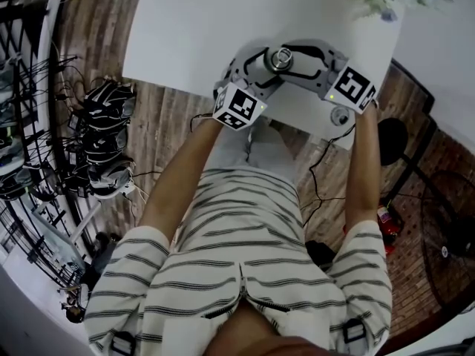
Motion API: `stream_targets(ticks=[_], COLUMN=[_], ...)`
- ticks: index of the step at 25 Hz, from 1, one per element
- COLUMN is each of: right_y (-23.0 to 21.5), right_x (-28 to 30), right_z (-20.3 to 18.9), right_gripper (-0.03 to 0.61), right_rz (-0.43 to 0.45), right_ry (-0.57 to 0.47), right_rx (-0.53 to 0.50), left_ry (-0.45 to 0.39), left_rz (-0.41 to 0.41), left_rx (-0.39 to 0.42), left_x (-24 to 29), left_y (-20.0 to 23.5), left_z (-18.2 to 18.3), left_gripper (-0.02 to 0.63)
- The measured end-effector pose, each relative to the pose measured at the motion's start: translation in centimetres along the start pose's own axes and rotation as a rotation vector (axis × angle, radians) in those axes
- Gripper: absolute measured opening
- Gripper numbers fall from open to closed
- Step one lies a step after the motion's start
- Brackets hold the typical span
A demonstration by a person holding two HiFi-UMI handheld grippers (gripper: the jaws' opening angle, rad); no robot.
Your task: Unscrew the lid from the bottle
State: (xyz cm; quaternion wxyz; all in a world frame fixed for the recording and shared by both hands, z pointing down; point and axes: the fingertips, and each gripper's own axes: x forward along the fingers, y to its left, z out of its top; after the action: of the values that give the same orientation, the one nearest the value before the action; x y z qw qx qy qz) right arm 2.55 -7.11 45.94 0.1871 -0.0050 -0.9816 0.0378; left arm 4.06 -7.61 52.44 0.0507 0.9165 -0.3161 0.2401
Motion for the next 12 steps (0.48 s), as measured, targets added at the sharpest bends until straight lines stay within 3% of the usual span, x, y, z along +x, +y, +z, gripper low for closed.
stream_targets(ticks=[5, 8, 12], right_y=[-0.1, -0.1, 0.3], right_x=[-0.9, -1.2, -1.1], right_z=[1.0, 1.1, 1.3], right_gripper=[0.300, 0.324, 0.324], right_rz=[-0.165, -0.356, -0.584], right_ry=[-0.062, -0.056, -0.120], right_rx=[-0.004, -0.016, 0.078], left_ry=[0.003, 0.006, -0.006], left_rz=[0.003, 0.006, 0.009], left_rx=[0.000, -0.004, 0.002], left_x=[0.2, 0.2, 0.0], left_y=[-0.1, -0.1, 0.0], left_z=[-0.1, -0.2, 0.1], left_gripper=[0.316, 0.316, 0.316])
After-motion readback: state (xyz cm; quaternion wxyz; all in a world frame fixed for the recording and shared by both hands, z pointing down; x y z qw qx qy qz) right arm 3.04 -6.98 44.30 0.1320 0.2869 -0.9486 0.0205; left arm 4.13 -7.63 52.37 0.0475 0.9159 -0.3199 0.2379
